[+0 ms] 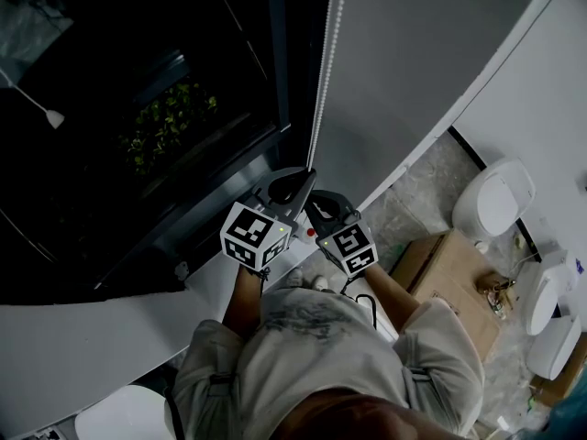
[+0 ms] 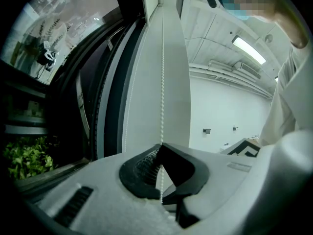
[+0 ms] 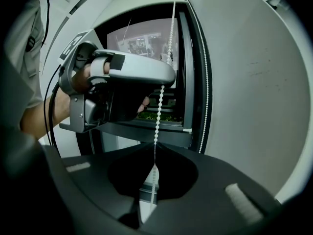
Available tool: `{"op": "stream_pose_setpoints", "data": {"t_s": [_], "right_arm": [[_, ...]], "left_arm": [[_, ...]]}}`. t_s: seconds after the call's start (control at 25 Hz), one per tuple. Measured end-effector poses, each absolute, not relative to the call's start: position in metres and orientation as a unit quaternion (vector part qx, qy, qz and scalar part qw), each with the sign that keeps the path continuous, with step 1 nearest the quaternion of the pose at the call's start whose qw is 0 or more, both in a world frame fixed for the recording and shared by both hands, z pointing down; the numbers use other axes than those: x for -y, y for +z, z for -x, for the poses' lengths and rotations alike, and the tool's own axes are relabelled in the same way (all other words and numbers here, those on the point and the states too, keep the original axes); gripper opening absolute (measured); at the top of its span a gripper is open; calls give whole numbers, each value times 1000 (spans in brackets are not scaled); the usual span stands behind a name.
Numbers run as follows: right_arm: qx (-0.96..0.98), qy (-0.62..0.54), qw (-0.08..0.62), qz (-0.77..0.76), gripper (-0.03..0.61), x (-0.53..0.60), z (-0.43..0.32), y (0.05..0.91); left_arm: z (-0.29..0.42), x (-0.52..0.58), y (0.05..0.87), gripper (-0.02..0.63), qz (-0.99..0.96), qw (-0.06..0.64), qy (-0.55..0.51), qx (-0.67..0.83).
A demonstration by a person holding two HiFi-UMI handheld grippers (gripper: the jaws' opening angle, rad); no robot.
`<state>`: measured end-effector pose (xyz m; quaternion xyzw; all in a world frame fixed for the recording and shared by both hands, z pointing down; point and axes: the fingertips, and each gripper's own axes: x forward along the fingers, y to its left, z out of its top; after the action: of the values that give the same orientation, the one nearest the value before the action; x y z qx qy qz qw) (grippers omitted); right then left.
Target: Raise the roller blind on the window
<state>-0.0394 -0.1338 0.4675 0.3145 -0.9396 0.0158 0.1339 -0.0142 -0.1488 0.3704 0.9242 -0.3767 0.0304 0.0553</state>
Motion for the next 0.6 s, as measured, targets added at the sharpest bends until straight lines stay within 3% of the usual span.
{"op": "stream_pose_setpoints", "data": {"t_s": [0.6], "right_arm": [[936, 28, 84, -340, 66, 115, 5, 407]], "left_arm": [[15, 148, 368, 12, -928, 53, 27, 368]]}}
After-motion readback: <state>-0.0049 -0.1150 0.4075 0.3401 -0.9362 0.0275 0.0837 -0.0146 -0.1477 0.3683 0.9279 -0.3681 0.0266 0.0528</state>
